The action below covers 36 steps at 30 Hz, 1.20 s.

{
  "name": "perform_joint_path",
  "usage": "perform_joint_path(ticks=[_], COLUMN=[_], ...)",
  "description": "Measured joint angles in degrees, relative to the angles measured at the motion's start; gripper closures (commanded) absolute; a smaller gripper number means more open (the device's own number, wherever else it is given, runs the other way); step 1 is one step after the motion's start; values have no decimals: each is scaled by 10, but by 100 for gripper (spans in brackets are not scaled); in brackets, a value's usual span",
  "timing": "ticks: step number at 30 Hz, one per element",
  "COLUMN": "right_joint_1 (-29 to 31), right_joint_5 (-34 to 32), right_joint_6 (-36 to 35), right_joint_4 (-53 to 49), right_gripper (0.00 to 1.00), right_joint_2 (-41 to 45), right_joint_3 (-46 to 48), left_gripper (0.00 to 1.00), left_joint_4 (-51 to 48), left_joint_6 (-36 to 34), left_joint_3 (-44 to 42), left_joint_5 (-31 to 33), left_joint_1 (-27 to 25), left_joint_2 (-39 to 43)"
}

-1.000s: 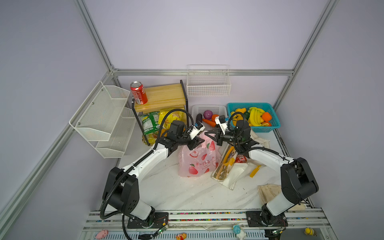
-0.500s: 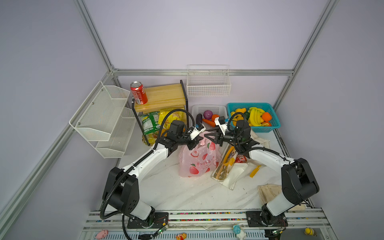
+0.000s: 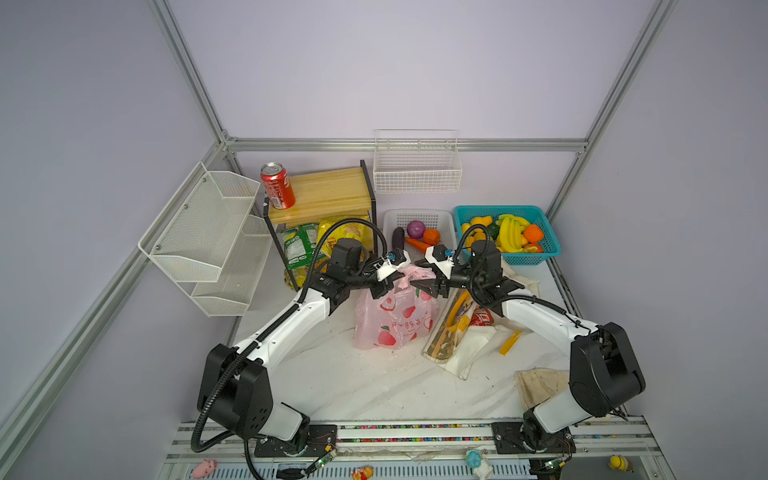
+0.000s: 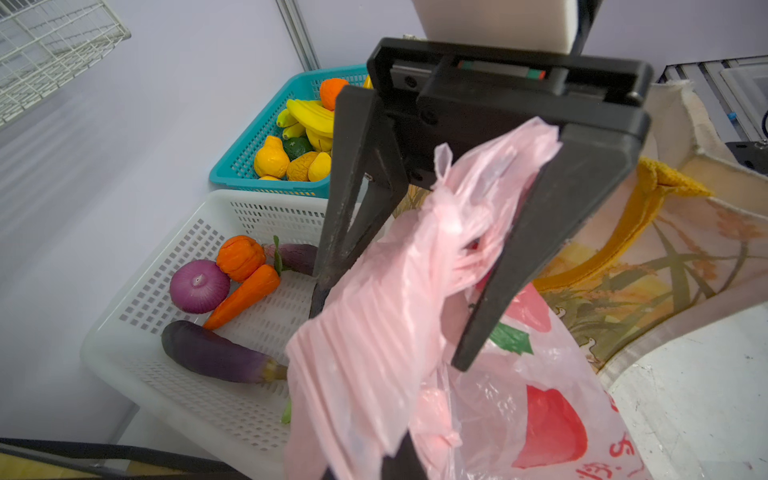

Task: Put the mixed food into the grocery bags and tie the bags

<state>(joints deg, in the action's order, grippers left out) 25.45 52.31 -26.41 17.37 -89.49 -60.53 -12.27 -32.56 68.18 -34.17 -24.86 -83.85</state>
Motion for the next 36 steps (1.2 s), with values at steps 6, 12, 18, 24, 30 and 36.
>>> perform_joint_path(ticks=[6,12,18,24,30,36], right_joint_1=[6,13,16,21,21,21], right_joint_5=[7,9,4,-24,-50,-50], right_joint_6=[-18,-27,-38,-42,-43,-41], right_joint_4=[-3,-3,-10,-24,-31,-25], right_gripper=[39,48,81,93,95,95], right_joint_2=[-21,-33,-44,-43,-30,-21], right_joint_3=[-9,-27,-34,-34,-32,-30], left_gripper=[100,100,100,78,60,60], left_joint_4=[0,0,-2,-7,-15,-17], left_joint_6=[-12,-17,-21,-23,-14,-14], left_joint_3=[0,0,0,-1,-16,-19], left_joint_5=[-13,-16,-12,14,58,88], left_joint_1=[0,0,0,0,0,0], left_joint_2=[0,0,0,0,21,30])
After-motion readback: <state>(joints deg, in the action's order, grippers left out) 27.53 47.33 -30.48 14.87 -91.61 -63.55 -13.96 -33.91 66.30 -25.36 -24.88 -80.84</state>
